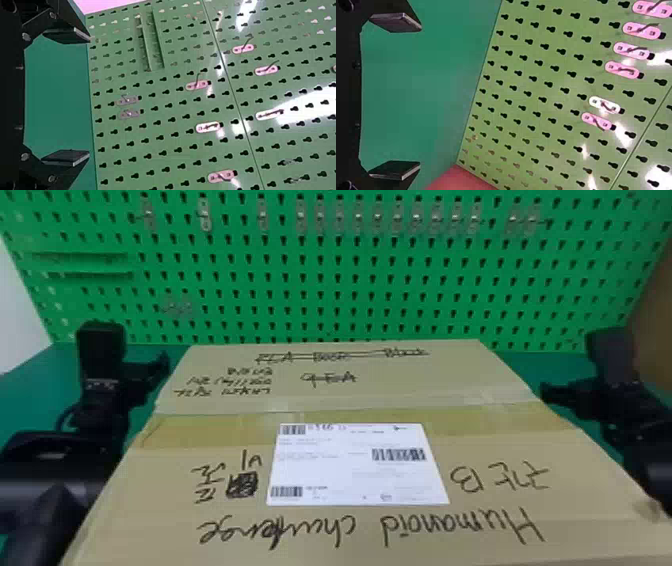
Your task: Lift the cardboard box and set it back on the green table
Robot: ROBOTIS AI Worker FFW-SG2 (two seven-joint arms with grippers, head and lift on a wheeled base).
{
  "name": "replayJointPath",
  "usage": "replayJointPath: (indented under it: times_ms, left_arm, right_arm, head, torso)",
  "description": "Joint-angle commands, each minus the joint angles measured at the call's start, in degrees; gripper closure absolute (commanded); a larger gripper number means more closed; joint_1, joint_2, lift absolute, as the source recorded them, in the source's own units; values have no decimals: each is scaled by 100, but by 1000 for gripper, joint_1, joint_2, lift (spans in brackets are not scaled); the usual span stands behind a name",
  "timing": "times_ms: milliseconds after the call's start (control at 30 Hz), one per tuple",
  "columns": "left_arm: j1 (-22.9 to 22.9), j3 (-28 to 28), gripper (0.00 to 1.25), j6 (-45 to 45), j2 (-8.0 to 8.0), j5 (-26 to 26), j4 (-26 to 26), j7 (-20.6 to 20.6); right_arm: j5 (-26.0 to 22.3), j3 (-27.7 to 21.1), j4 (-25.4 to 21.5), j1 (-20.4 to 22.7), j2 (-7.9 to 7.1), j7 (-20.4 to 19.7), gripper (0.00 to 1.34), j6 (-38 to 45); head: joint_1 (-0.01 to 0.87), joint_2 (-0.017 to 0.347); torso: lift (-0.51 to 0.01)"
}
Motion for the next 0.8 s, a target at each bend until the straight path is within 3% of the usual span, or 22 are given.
replayJointPath:
  times_ms: [0, 767]
  left_arm:
    - [0, 0, 245, -7, 0, 0, 0, 0]
    - [-9, 0, 245, -7, 0, 0, 0, 0]
  right_arm:
    - [0, 0, 0, -1, 0, 0, 85, 0]
    - [-9, 0, -9, -10, 0, 0, 87, 0]
  head:
    - [566, 54]
    - [566, 54]
  torso:
    - [-183]
    - [-183]
